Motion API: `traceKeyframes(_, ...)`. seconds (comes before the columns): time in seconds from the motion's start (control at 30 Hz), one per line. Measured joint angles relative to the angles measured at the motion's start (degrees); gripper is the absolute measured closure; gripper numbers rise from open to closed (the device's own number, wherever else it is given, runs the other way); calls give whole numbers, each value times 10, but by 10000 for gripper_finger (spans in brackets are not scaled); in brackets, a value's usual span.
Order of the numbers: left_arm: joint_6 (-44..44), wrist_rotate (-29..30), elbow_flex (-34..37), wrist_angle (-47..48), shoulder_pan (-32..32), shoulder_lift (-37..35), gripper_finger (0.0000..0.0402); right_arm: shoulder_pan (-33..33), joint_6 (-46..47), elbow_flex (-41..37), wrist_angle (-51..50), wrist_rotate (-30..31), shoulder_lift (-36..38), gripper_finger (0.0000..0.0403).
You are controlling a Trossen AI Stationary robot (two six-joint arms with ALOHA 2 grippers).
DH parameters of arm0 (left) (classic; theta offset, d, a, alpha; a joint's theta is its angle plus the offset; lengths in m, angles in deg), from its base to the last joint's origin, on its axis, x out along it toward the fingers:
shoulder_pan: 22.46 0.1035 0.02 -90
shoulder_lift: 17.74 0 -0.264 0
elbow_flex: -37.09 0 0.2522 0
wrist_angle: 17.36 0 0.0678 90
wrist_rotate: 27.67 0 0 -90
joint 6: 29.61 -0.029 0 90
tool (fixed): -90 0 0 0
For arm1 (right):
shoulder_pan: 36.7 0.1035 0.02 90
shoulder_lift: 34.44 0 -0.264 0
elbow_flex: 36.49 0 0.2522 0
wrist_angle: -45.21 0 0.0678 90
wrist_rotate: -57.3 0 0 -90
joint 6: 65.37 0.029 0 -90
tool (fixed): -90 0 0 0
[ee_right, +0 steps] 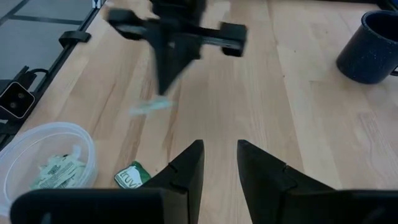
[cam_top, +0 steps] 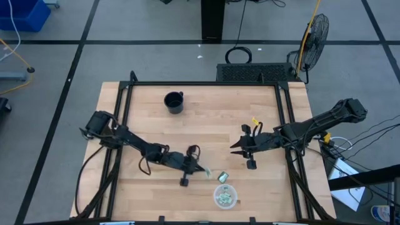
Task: Pick and place items into bin
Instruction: Put the white stevia packet into the bottom bin
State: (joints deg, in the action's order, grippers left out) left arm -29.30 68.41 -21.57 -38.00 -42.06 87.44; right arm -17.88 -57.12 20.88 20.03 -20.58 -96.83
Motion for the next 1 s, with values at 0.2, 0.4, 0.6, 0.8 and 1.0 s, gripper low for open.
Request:
traceKeyframes(0.2, -34, -37, -151, 174, -32, 2, 400, -1, -17, 0, 0, 0, 0, 314)
traceKeyframes(0.4, -54, -34, -280, 288, -57, 49, 400, -1, -31, 0, 0, 2, 0, 314)
traceKeyframes(0.6, -72, -41, -365, 298, -62, 135, 401, -1, -30, 0, 0, 1, 0, 314)
traceKeyframes(0.8, -55, -36, -406, 303, -46, 193, 398, -1, 2, -4, 5, 1, 0, 314)
traceKeyframes(1.0, -43, -48, -409, 315, -33, 200, 368, -1, 14, -33, 4, 0, 0, 314)
